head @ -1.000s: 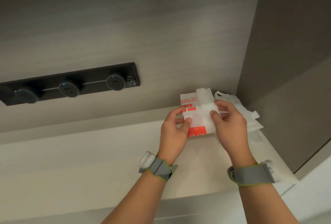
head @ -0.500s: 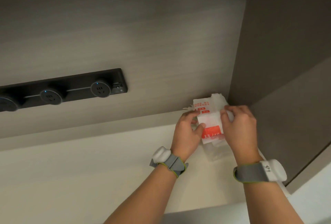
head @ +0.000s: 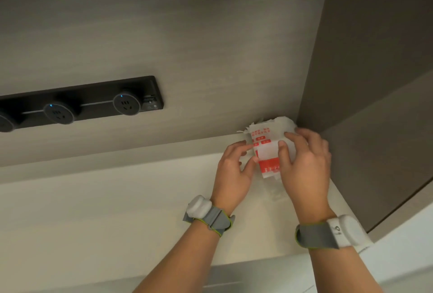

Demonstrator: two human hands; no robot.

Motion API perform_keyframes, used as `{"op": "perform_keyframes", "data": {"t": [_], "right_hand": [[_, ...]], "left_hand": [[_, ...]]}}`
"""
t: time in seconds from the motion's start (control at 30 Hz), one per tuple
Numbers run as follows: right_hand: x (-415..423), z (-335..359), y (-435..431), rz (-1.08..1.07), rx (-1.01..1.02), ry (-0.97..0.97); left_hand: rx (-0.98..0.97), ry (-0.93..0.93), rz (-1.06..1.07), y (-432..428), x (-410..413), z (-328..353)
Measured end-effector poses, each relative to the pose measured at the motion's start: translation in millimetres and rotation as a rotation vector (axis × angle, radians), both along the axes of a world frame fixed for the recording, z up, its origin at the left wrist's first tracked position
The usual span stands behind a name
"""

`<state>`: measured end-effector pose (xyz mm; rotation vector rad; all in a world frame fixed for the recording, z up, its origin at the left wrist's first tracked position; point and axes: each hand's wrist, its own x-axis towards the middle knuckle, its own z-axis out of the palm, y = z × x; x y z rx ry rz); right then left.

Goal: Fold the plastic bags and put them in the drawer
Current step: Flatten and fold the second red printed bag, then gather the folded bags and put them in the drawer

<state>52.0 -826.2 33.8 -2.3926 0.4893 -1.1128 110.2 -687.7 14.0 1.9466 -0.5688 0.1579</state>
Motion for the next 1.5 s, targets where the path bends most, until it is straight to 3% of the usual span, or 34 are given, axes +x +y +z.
{"op": "perform_keyframes", "data": {"t": [0.27, 0.53, 0.97, 1.07, 1.3, 1.5], "right_hand": [[-16.8, -9.5, 54.9, 0.308, 0.094, -0.043], [-58.9, -23.9, 128.4, 0.597, 0.502, -0.022], [-131.9, -57.9, 222.0, 0.732, 0.660, 0.025], [-157.9, -81.4, 235.2, 0.687, 0.749, 0.140], [-169.6, -141.0, 230.4, 0.439, 1.254, 0.418], [-163.1, -168.8, 213.9, 0.329, 1.817, 0.388]], "left_hand": [[-0.148, 0.131, 0.081, 46.2, -35.9, -4.5], [-0.247, 0.230, 0.160, 103.9, -84.5, -10.6], [-0.233, 0.211, 0.227, 206.0, -176.7, -33.1], [-0.259, 0.353, 0.264, 210.6, -199.5, -58.1], [-0.282, 0.731, 0.359, 198.7, -205.1, -129.2], [-0.693, 1.134, 0.420, 183.2, -195.4, -158.6]]}}
